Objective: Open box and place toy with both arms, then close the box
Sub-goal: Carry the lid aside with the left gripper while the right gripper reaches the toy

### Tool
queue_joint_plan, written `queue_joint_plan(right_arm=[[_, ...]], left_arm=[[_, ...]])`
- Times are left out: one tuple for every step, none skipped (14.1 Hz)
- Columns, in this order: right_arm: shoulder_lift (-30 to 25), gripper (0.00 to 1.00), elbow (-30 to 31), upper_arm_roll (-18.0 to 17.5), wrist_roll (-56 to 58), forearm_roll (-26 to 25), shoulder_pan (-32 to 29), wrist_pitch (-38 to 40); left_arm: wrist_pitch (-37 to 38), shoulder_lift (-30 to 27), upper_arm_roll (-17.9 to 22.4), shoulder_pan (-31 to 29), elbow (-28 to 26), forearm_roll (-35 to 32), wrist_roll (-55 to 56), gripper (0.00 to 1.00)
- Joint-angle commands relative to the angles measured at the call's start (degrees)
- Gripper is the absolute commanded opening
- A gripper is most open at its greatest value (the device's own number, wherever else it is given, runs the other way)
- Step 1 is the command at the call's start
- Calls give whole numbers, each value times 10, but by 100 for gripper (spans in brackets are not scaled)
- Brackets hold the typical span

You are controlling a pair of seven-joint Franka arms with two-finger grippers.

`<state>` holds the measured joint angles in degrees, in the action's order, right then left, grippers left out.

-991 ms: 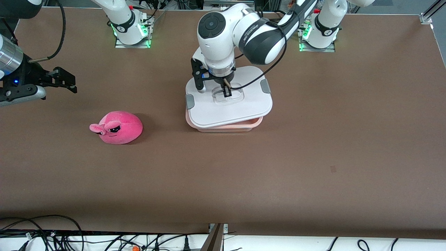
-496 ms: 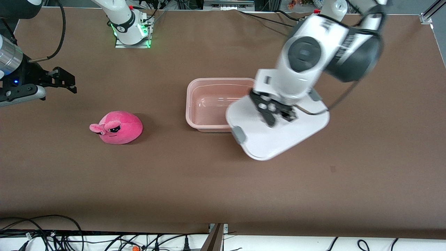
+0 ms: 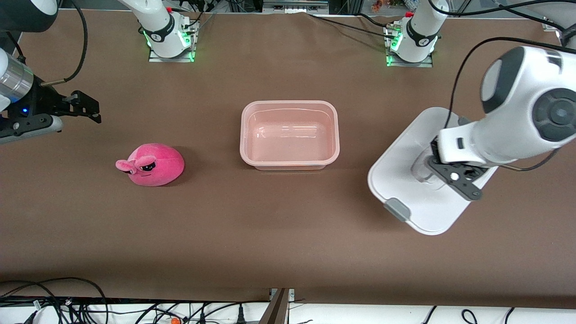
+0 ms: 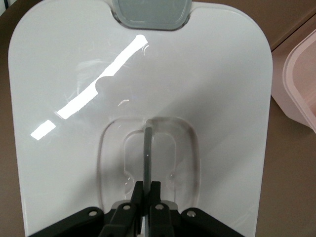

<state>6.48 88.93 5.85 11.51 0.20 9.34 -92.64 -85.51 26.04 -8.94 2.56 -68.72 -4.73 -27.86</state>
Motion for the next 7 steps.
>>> queue_joint_plan(right_arm=[[51, 100, -2, 1, 15, -5, -6, -7], [63, 100, -2, 2, 18, -5, -7, -6], [71, 100, -2, 2, 16, -6, -8, -7], [77, 100, 0, 1, 12, -5, -8, -10], [83, 100, 9, 1, 11, 1, -10, -26], [81, 100, 34, 1, 9, 4, -10, -59], [78, 100, 66, 1, 8, 6, -10, -101]], left_arm=[[25, -25, -9, -42, 3, 10, -4, 0], [38, -26, -9, -46, 3, 8, -11, 0], [46, -28, -6, -46, 3, 5, -18, 0], [47, -33, -6, -47, 2, 3, -19, 0], [49, -33, -6, -50, 1, 3, -25, 0], [49, -33, -6, -55, -4, 7, -37, 0], [50, -33, -6, -66, -5, 9, -52, 0]])
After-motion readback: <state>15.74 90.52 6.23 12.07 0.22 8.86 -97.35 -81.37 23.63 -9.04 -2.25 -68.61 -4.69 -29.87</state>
